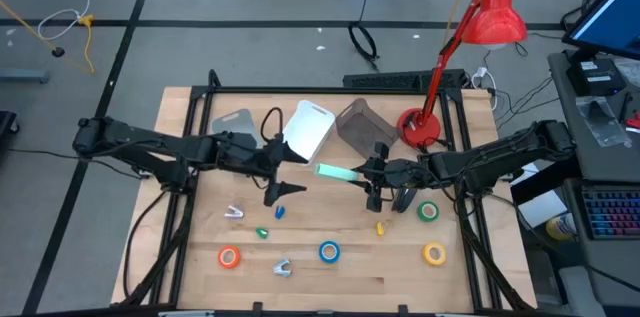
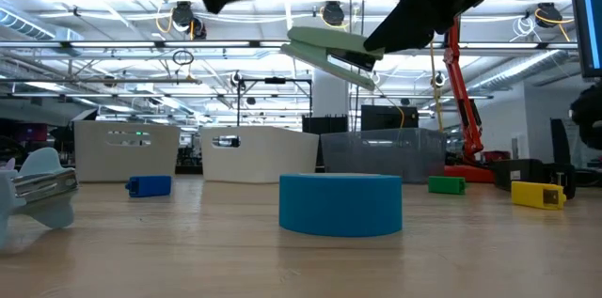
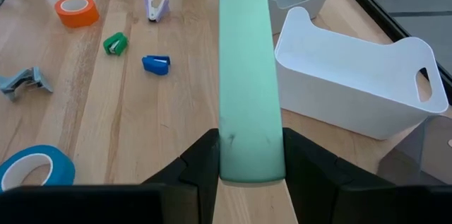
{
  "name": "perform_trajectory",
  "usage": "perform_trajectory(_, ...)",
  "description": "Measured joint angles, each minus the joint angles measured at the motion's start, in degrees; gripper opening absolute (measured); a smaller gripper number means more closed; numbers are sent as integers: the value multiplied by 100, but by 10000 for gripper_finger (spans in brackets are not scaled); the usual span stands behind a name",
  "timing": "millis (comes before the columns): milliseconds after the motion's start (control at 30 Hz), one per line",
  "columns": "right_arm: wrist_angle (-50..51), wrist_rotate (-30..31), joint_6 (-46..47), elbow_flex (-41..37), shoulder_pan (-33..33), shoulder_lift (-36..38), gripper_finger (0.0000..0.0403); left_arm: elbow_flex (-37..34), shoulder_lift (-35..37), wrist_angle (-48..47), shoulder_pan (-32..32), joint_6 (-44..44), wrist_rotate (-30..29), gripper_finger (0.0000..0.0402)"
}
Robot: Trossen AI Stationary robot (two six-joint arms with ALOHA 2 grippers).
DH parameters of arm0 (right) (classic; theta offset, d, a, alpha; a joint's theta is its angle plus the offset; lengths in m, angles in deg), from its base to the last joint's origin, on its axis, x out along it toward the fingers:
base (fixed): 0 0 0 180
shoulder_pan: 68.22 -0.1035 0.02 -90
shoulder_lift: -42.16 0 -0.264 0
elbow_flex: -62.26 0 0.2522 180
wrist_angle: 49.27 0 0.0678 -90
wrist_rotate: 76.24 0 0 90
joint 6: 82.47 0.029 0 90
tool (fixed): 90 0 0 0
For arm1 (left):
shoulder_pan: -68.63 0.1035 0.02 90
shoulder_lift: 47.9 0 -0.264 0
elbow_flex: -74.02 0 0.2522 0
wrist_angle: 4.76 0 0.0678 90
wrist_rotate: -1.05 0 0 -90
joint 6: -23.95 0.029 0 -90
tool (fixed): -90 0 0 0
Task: Pick and place Stapler, Stapler remover, tape
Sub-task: Put the large light green stapler into the gray bin
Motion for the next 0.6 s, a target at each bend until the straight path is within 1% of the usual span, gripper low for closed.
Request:
perform_trajectory(100,-2,0,-1,0,0,0,124,466,-146,-852,-15,226,-340,382)
perform_trajectory(300,13,5,-1,0,0,0,124,1578,-789,-2335,9,652,-917,399)
perform_trajectory(400,15,9,-1,0,0,0,124,2076,-1175,-2928,64,760,-967,398)
perform_trajectory(600,48,9,0,0,0,0,124,2923,-1916,-3520,107,1045,-884,398)
